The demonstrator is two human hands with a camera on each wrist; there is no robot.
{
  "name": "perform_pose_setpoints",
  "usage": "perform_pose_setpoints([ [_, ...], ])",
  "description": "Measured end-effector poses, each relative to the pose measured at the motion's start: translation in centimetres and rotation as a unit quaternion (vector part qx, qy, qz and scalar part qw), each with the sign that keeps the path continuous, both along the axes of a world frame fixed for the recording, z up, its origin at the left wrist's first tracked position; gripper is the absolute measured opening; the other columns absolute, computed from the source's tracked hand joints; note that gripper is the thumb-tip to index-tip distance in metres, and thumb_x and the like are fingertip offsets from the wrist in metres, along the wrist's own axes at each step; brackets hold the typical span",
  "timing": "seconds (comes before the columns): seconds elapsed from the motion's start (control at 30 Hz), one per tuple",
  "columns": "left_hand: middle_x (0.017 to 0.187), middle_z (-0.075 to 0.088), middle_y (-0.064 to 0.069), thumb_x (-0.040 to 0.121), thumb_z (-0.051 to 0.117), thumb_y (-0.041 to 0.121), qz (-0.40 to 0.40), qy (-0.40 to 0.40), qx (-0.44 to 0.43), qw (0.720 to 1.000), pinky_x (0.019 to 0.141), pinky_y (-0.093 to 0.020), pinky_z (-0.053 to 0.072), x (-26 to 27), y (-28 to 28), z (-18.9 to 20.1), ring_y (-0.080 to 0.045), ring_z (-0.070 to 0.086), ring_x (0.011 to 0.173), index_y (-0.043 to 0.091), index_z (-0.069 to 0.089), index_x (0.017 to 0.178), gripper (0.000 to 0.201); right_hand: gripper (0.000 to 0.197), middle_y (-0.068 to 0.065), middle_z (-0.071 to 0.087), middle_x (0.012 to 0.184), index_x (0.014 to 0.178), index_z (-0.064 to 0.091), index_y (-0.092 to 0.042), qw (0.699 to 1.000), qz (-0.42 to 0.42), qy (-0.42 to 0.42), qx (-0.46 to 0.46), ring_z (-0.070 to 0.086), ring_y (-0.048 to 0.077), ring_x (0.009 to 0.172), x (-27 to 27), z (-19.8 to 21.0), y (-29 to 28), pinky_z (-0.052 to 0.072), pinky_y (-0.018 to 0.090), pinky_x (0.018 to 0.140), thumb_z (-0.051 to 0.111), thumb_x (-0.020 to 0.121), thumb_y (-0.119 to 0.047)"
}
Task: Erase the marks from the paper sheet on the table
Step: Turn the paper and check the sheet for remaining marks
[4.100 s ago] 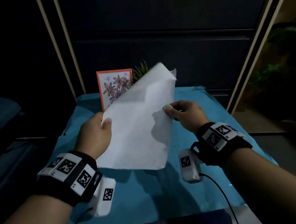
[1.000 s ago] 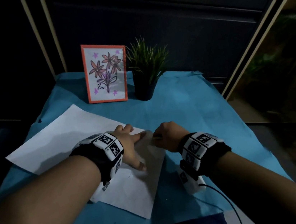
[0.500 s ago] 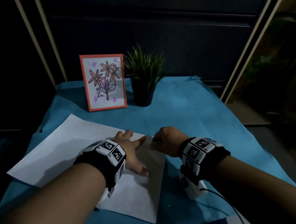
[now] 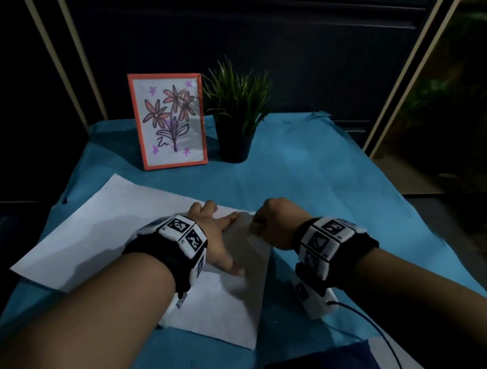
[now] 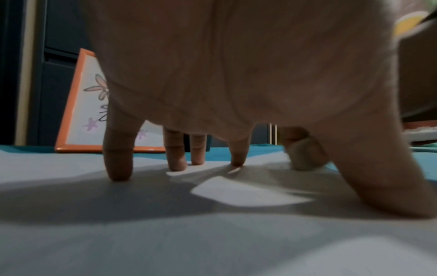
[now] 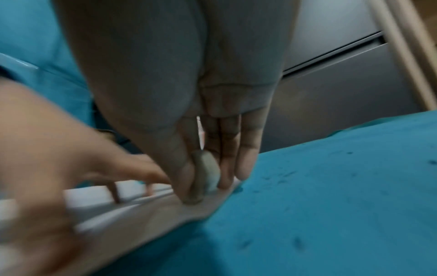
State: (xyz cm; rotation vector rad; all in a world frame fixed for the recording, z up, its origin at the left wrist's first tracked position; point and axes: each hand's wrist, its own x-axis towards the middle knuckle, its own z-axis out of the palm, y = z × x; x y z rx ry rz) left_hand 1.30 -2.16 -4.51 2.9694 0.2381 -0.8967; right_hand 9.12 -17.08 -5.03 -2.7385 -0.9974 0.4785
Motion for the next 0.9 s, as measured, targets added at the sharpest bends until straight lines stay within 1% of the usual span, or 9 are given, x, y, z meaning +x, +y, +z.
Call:
perform_pose_setpoints([
  [0.07,0.160,-0.007,-0.004,0.062,0.064,0.080,0.002,0.005,0.002,1.000,0.116,-0.051,0.018,0.1,0.0,0.0,-0.032,-0.004,0.145,0.041,-0.006,0.152,0.120,0.033,0.004,0.049,0.080,0.057,0.050,-0.019,1.000,0.020,0.000,-0.013,0.050,0.025,0.077,-1.4,-0.2,-0.5,0.033,0.024,0.067,0.057,0.088,-0.027],
  [0.13,0.160,-0.007,-0.005,0.062,0.064,0.080,0.001,0.005,0.003,1.000,0.116,-0.052,0.018,0.2,0.0,0.0,-0.033,-0.004,0.145,0.040,-0.006,0.152,0.121,0.021,0.007,0.056,0.085,0.076,0.065,-0.013,0.999,0.043,0.004,-0.017,0.057,0.028,0.086,-1.6,-0.2,-0.7,0.035,0.024,0.068,0.058,0.088,-0.028],
  [0.23,0.160,-0.005,-0.003,0.061,0.063,0.082,0.002,-0.002,-0.004,1.000,0.115,-0.054,0.020,0.1,0.1,-0.1,-0.032,-0.002,0.145,0.044,-0.005,0.150,0.118,0.019,0.011,0.066,0.101,0.095,0.071,-0.013,1.000,0.013,0.002,0.003,0.060,0.027,0.097,0.1,0.1,-0.4,0.038,0.023,0.072,0.062,0.086,-0.026],
  [0.37,0.159,-0.005,-0.003,0.060,0.065,0.081,0.006,-0.002,-0.003,1.000,0.115,-0.053,0.021,0.1,0.1,-0.1,-0.032,-0.002,0.145,0.043,-0.004,0.151,0.120,0.014,0.009,0.052,0.090,0.074,0.065,-0.015,1.000,0.021,-0.009,0.006,0.055,0.028,0.087,-0.5,0.0,-0.3,0.033,0.024,0.070,0.059,0.086,-0.020],
  [0.43,0.159,-0.005,-0.003,0.060,0.066,0.080,0.006,0.000,-0.001,1.000,0.115,-0.053,0.020,0.2,0.1,-0.1,-0.032,-0.002,0.145,0.041,-0.004,0.152,0.121,0.013,0.001,0.046,0.087,0.082,0.067,-0.013,0.999,0.040,0.000,0.000,0.055,0.025,0.089,-1.6,-0.3,-0.6,0.032,0.022,0.070,0.058,0.086,-0.022],
  [0.53,0.160,-0.005,-0.003,0.059,0.064,0.082,0.006,-0.004,-0.004,1.000,0.115,-0.054,0.020,0.3,0.1,-0.2,-0.032,-0.002,0.145,0.042,-0.005,0.151,0.122,0.016,0.003,0.056,0.079,0.076,0.068,-0.017,0.999,0.033,0.016,-0.001,0.056,0.024,0.087,-0.9,-0.1,-0.8,0.037,0.024,0.069,0.062,0.086,-0.027],
  [0.63,0.158,0.002,-0.005,0.058,0.065,0.082,0.001,-0.025,-0.026,0.999,0.113,-0.053,0.025,-0.1,0.2,-0.1,-0.032,0.005,0.144,0.046,-0.001,0.149,0.118,0.017,0.008,0.066,0.095,0.092,0.071,-0.013,1.000,0.026,0.003,0.008,0.060,0.026,0.091,-0.1,0.2,-0.5,0.039,0.025,0.071,0.062,0.086,-0.027],
  [0.73,0.156,0.009,-0.006,0.058,0.066,0.081,-0.012,-0.046,-0.027,0.999,0.110,-0.049,0.030,-0.5,0.2,-0.3,-0.032,0.011,0.142,0.047,0.009,0.148,0.111,0.014,0.005,0.056,0.087,0.083,0.066,-0.013,0.999,0.040,-0.014,0.018,0.054,0.025,0.083,-0.9,0.2,0.0,0.034,0.024,0.068,0.059,0.087,-0.025],
  [0.9,0.160,-0.006,-0.004,0.056,0.066,0.083,-0.010,-0.007,-0.009,1.000,0.115,-0.051,0.020,-0.3,0.2,-0.3,-0.032,-0.003,0.146,0.047,-0.003,0.149,0.122,0.017,0.008,0.055,0.087,0.079,0.063,-0.012,0.997,0.072,-0.006,0.005,0.059,0.030,0.091,-2.5,-0.5,-0.4,0.036,0.026,0.068,0.056,0.088,-0.024],
])
